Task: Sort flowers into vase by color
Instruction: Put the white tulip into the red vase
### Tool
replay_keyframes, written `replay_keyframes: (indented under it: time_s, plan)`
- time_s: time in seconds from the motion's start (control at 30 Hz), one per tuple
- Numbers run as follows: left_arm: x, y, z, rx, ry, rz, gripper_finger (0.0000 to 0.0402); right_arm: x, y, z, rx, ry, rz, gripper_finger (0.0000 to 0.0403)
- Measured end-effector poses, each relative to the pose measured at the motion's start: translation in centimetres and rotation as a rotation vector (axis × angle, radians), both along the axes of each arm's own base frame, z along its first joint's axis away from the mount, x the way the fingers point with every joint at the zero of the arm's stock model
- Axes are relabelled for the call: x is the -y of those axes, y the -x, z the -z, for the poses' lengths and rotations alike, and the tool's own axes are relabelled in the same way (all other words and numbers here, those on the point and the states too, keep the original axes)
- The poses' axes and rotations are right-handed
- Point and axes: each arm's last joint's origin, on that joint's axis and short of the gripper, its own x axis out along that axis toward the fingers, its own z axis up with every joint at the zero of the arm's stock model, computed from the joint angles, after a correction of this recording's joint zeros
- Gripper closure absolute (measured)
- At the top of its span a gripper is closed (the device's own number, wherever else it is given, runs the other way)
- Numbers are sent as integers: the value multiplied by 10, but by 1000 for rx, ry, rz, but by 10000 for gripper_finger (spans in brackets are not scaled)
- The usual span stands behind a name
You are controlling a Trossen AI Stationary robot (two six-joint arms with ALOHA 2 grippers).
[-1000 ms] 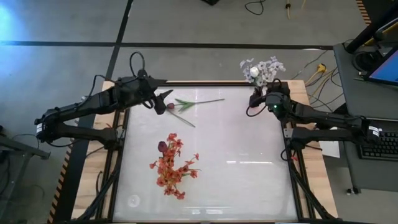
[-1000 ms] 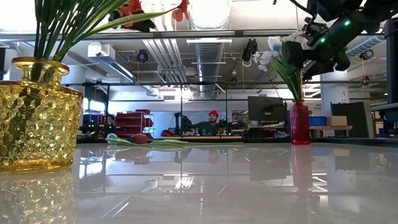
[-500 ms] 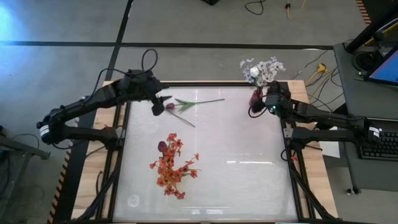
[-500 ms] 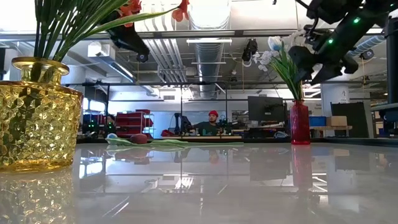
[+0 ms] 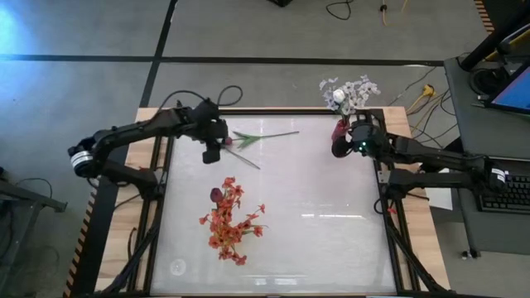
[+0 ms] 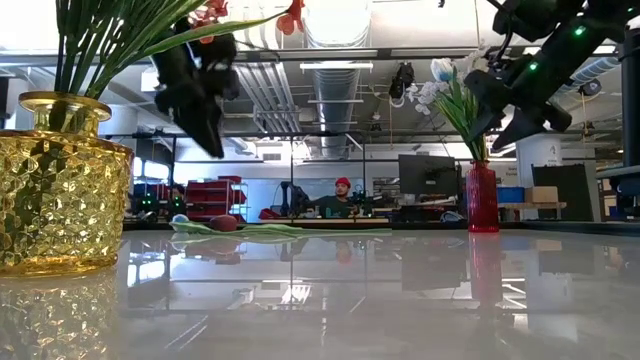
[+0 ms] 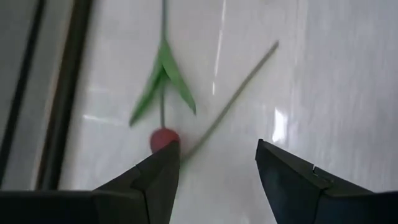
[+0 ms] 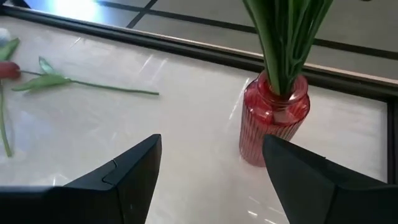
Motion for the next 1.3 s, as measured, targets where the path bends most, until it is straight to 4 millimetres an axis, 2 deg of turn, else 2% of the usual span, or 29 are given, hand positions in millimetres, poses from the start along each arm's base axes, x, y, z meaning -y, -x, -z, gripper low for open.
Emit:
replay_keyframes:
  time_s: [0.23, 0.53, 0.8, 1.07, 1.3]
  plan:
    - [-16, -4, 28, -213, -54, -43, 206, -2, -1, 3, -8, -8, -20, 131]
    - [-39, -5, 62, -373, -34, -52, 206, -6, -3, 3, -5, -7, -47, 135]
    - [-62, -3, 86, -418, -24, -52, 206, -5, -4, 2, 7, 10, -53, 135]
    - [-70, -6, 108, -489, -22, -12, 211, -5, -4, 2, 4, 12, -56, 137]
    - [-71, -6, 112, -501, -9, -7, 256, -5, -4, 2, 3, 12, -57, 136]
